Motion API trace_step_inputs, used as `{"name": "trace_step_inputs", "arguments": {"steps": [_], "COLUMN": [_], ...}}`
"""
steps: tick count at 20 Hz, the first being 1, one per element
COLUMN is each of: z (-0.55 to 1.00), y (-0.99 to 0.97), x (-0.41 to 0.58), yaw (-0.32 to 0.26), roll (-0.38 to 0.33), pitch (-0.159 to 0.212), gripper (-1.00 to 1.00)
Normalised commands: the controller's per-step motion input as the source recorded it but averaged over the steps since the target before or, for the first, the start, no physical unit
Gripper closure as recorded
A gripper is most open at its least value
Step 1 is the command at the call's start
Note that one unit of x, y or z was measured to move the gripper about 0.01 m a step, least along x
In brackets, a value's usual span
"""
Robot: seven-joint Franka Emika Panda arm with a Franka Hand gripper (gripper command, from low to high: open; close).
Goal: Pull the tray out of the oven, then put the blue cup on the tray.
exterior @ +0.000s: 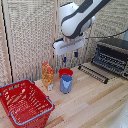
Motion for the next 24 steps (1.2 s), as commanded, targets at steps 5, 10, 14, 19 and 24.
{"name": "trace_step_inputs", "arguments": {"steps": [5, 10, 14, 19, 24], "z": [-0.09, -0.01, 0.00, -0.02, -0.08], "y": [-0.56, -0.46, -0.47, -0.45, -0.52], "x": [0.000, 0.000, 0.013, 0.031, 0.086], "yaw": [0.094, 0.116, 0.129, 0.109, 0.103], "roll": [-0.254, -0.262, -0.229, -0.255, -0.244], "pitch": [0.001, -0.018, -0.078, -0.063, -0.016], "gripper": [-1.00, -1.00, -1.00, -1.00, -1.00]}}
